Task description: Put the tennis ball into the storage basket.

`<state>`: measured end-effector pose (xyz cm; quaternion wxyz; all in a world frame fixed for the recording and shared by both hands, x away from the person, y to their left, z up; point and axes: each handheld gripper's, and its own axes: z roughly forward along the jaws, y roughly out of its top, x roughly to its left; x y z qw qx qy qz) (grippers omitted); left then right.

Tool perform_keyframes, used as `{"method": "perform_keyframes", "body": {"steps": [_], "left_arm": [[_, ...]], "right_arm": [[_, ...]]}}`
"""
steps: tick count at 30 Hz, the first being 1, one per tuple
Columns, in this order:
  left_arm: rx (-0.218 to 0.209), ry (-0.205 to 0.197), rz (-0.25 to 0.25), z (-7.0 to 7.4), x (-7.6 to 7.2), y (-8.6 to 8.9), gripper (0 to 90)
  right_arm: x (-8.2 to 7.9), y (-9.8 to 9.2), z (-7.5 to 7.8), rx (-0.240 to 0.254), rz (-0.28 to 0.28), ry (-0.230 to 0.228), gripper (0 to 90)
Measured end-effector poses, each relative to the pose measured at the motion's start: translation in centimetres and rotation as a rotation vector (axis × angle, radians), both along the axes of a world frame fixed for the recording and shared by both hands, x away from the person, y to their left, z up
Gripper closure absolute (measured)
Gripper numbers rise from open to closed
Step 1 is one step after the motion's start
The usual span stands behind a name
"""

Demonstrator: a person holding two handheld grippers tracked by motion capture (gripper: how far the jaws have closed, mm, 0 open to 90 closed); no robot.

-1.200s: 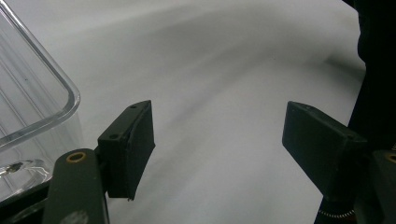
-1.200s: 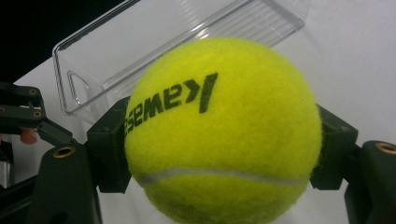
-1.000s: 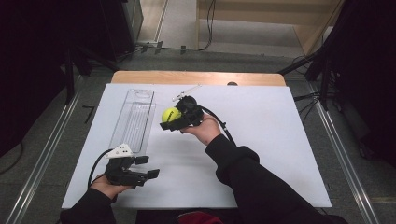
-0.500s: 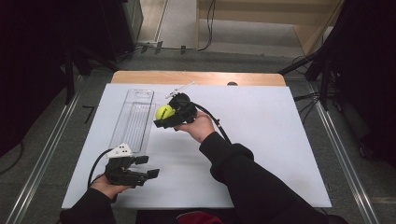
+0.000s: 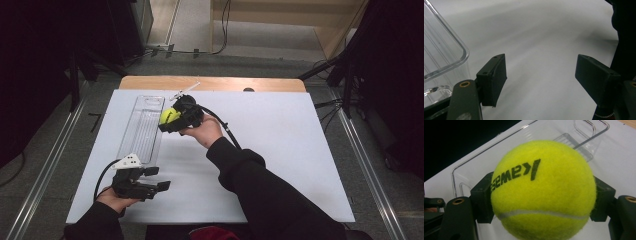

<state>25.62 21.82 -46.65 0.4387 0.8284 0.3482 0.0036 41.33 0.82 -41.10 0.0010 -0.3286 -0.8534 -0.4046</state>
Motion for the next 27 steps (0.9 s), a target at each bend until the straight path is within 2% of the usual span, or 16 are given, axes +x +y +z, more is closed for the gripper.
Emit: {"method": "perform_keyframes", "body": {"steps": [12,27], "left_arm": [[0.0,-0.001,-0.001,0.0,0.0,0.0,26.0],[-0.001,-0.001,0.001,0.0,0.0,0.1,26.0]], "right_arm": [[0.7,1.9,0.7,0.01,0.003,-0.011,23.1],[1.2,4.6,1.1,-0.007,0.018,-0.016,23.1]]}}
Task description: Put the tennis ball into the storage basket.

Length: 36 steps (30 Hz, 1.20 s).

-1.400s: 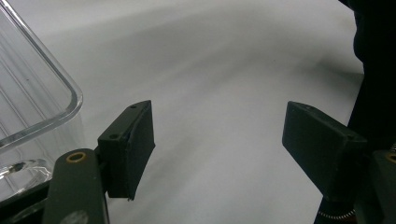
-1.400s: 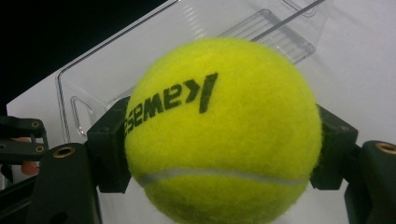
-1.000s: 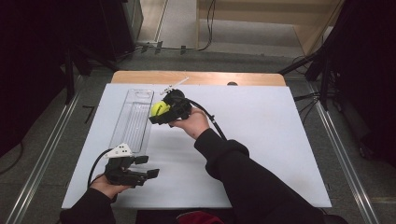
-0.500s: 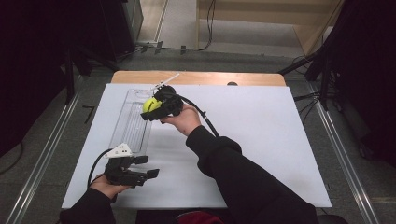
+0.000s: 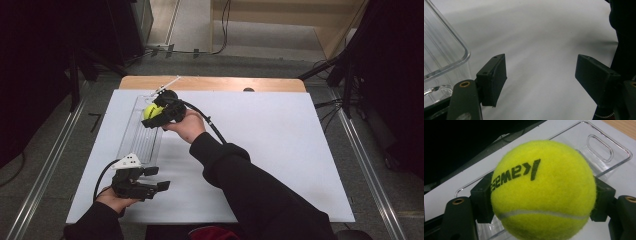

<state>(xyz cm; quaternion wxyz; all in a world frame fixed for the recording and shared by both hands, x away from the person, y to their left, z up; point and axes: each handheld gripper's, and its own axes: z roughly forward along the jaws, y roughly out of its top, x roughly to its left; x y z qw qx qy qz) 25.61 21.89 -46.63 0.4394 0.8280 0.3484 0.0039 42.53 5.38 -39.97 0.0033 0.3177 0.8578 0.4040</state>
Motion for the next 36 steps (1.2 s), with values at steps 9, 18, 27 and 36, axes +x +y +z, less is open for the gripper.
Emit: {"method": "perform_keyframes", "body": {"steps": [9,18,27,36], "left_arm": [[-0.001,0.0,-0.002,0.0,0.0,0.0,26.0],[-0.001,-0.002,-0.004,0.0,0.0,0.0,26.1],[-0.002,-0.001,-0.006,0.0,0.0,0.0,26.0],[-0.002,0.001,-0.006,0.0,-0.1,-0.1,26.0]], "right_arm": [[0.3,1.7,0.1,-0.014,0.008,-0.003,23.1],[0.6,3.1,-0.6,-0.021,0.004,0.005,23.1],[1.0,3.7,-1.2,-0.02,-0.013,0.014,23.1],[1.2,4.2,-2.3,-0.028,-0.018,0.022,22.9]]}}
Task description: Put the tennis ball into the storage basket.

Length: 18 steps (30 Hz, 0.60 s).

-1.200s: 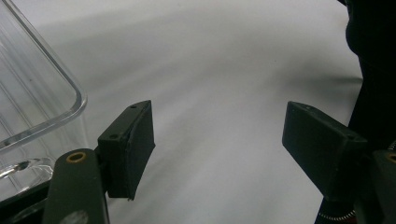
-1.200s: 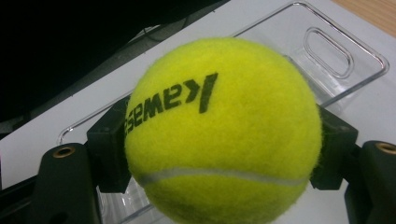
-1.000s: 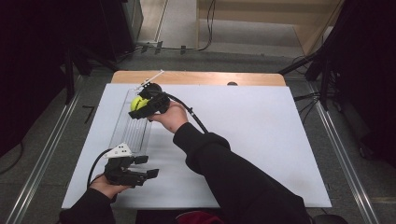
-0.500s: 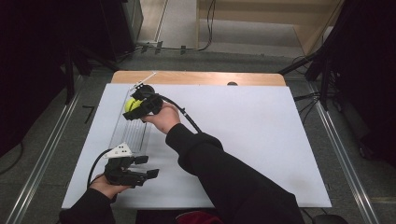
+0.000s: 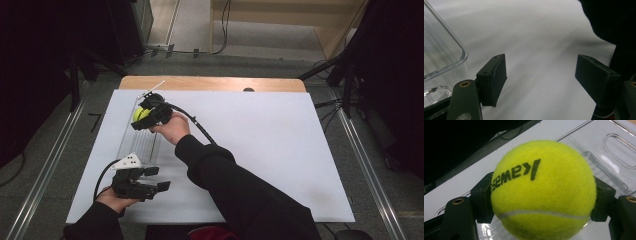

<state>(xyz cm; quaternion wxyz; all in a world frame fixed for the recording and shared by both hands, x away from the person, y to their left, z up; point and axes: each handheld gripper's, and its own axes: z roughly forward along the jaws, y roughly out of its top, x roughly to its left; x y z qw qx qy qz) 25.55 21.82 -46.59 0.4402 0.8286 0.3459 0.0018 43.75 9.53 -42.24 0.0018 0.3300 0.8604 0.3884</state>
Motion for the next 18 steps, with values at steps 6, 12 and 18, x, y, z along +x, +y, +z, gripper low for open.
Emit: {"method": "perform_keyframes", "body": {"steps": [6,12,18], "left_arm": [[0.001,-0.001,-0.003,0.0,0.0,0.0,26.0],[0.0,-0.001,-0.003,0.0,0.0,0.0,26.0],[0.001,-0.001,-0.002,0.0,0.0,0.0,26.0]], "right_arm": [[-0.1,0.4,-0.6,-0.012,0.001,0.002,22.8],[-0.3,0.8,-1.3,-0.032,0.011,-0.003,22.5],[-0.5,1.0,-1.7,-0.02,0.012,0.002,21.3]]}}
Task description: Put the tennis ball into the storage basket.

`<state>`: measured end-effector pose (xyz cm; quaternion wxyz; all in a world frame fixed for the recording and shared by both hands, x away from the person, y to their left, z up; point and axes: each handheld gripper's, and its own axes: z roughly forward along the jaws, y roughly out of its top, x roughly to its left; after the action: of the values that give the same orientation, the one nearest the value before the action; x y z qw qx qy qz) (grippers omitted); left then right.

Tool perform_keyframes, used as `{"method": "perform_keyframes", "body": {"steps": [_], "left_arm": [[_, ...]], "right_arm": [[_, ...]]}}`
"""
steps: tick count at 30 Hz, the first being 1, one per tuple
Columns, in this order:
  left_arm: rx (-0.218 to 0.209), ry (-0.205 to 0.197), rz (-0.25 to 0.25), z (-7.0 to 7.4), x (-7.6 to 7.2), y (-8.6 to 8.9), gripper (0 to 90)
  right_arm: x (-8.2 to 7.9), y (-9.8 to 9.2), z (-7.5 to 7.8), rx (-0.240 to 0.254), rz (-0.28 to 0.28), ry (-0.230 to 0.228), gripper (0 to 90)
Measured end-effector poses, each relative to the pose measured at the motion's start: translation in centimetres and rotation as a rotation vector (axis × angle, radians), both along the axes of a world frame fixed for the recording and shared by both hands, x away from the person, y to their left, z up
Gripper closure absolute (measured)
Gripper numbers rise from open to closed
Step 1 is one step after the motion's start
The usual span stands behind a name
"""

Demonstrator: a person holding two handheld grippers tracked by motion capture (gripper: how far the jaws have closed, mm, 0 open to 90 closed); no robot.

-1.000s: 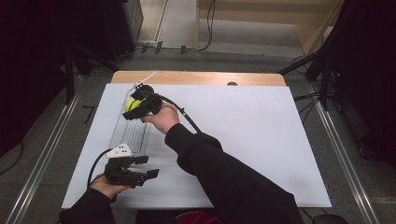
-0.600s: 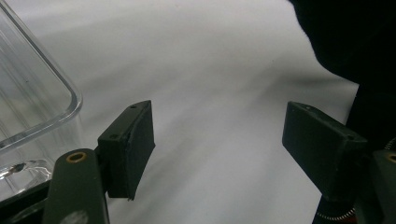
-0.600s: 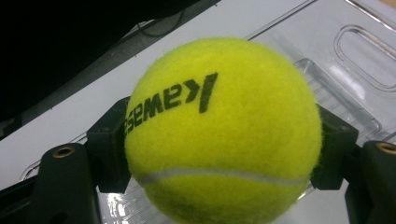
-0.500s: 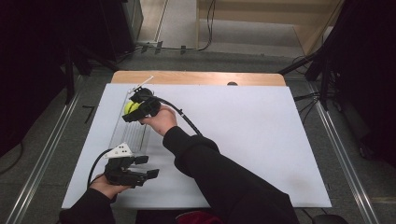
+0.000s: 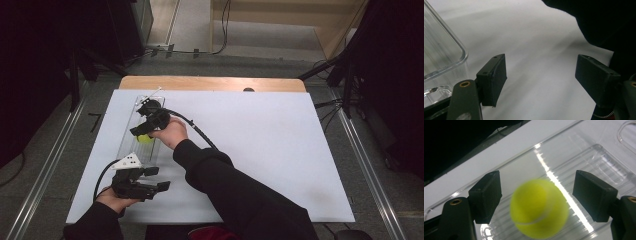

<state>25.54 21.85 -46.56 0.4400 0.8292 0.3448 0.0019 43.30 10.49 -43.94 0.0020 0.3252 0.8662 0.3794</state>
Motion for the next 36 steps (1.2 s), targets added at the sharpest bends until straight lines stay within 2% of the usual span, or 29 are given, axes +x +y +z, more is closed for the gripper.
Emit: {"method": "perform_keyframes", "body": {"steps": [19,22,27,36], "left_arm": [[0.001,0.002,0.0,-0.1,0.0,0.0,26.1],[0.0,0.002,0.002,-0.1,0.0,0.0,26.0],[0.003,0.002,0.001,-0.1,0.1,-0.1,26.0],[0.008,0.004,0.0,-0.1,0.1,-0.1,26.0]], "right_arm": [[-0.2,-1.5,1.4,0.033,0.001,-0.004,18.4],[-0.3,-1.9,1.7,0.018,-0.005,-0.011,18.3],[-0.5,-2.6,1.8,0.007,-0.009,0.002,18.2],[-0.6,-4.4,1.8,0.016,-0.016,0.006,18.2]]}}
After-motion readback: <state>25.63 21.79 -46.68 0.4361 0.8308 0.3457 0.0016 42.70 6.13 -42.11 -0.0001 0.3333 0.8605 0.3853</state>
